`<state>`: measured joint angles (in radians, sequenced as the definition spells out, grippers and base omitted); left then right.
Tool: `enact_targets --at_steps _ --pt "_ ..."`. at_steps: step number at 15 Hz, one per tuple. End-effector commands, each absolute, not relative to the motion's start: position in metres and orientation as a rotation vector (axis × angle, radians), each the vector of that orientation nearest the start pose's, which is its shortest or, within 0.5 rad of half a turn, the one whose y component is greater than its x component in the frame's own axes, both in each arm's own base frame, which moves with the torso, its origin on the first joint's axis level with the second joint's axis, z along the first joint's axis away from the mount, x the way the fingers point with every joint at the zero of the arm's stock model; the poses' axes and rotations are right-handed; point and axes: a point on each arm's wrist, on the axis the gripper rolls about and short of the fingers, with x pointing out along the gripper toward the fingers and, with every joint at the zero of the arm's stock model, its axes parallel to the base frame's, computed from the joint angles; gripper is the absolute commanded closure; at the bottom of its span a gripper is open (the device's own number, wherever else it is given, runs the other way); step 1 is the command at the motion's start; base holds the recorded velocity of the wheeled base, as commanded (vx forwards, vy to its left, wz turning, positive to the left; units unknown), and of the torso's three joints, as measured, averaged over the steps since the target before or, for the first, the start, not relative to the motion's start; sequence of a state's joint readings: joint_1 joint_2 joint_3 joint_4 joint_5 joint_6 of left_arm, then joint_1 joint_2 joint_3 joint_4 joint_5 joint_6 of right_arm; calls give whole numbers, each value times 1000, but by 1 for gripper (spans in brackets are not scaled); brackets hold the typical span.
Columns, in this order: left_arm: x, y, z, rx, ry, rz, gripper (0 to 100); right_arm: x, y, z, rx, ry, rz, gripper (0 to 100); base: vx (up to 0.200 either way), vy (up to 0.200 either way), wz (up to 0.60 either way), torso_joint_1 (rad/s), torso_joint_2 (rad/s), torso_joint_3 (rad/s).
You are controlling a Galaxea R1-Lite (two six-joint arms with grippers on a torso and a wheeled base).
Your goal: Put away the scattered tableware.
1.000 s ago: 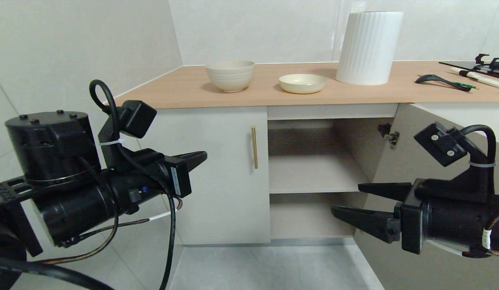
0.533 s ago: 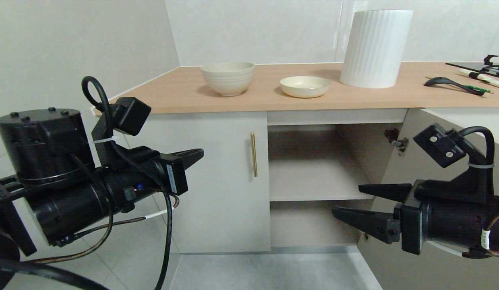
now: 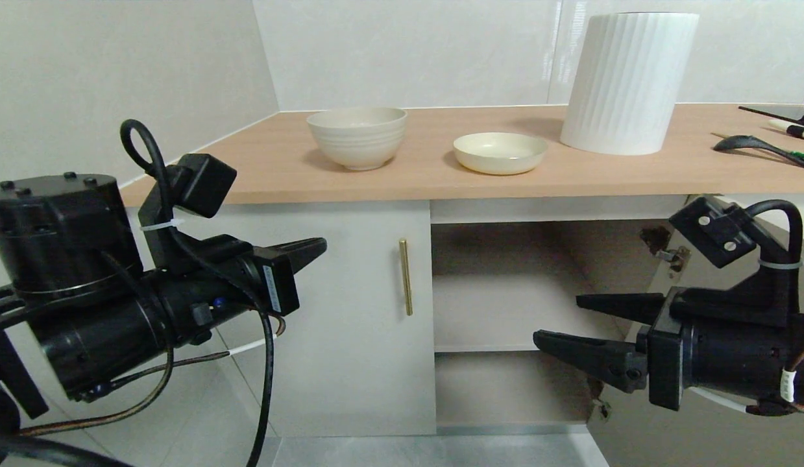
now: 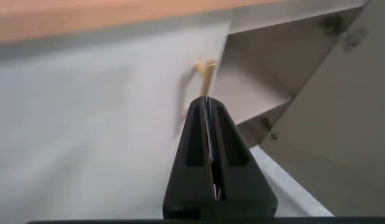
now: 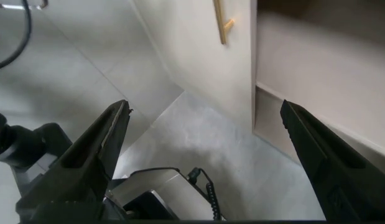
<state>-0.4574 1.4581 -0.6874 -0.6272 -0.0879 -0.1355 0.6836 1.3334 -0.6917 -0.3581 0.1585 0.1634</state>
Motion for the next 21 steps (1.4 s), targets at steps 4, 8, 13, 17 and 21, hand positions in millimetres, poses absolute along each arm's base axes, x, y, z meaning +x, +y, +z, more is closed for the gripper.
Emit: enact_targets --at_steps 4,8,13,17,21 --pt "218 -110 218 -108 172 -544 100 169 140 230 135 305 776 0 0 0 0 0 0 0" --pt "218 -110 218 -111 175 -545 100 172 142 227 138 317 741 0 0 0 0 0 0 0" --pt "219 -110 217 -112 178 -545 100 171 142 230 145 307 744 0 0 0 0 0 0 0" --pt "219 -110 217 -112 177 -545 100 172 142 229 146 309 745 0 0 0 0 7 -118 -120" --pt "219 -110 218 -113 175 -545 100 172 142 229 146 310 745 0 0 0 0 52 -369 -349"
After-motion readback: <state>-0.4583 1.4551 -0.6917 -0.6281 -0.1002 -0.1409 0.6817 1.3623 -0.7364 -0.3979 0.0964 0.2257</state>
